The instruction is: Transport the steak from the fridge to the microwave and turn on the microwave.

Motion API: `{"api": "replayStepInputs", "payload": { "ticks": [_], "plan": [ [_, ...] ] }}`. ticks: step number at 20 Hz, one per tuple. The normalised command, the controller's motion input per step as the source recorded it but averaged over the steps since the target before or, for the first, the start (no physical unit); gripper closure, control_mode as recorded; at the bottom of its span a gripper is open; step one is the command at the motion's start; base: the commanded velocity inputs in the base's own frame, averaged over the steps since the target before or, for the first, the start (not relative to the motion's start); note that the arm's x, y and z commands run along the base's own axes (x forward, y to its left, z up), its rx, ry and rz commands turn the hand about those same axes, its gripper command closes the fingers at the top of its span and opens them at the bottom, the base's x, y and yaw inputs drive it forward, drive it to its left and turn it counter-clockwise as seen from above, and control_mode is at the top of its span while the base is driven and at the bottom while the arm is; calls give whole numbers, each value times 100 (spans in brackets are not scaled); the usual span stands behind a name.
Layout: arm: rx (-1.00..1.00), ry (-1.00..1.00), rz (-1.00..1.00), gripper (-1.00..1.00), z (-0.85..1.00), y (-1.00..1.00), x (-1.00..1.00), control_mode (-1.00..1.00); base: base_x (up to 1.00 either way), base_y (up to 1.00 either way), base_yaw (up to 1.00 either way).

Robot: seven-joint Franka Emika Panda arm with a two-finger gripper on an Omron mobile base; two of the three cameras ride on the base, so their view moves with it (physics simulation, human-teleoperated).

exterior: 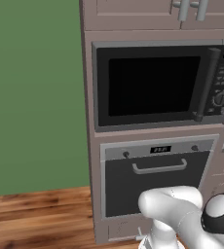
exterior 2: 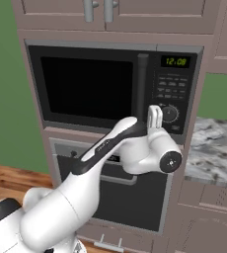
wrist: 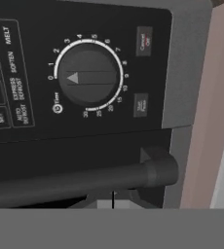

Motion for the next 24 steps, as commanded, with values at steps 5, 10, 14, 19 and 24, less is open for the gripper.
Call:
{"api": "replayStepInputs", "payload": {
  "ticks": [5, 10, 14, 19, 24],
  "plan": [
    [3, 0, 0, 100, -1, -11, 15, -100, 0, 0, 0],
    [5, 0, 0, 100, 0, -14, 15, -100, 0, 0, 0],
    [3, 0, 0, 100, -6, -12, 17, -100, 0, 0, 0],
    [1, 0, 0, 100, -14, -10, 16, -100, 0, 0, 0],
    [0, 0, 0, 100, -20, -4, 8, -100, 0, 0, 0]
  ]
}}
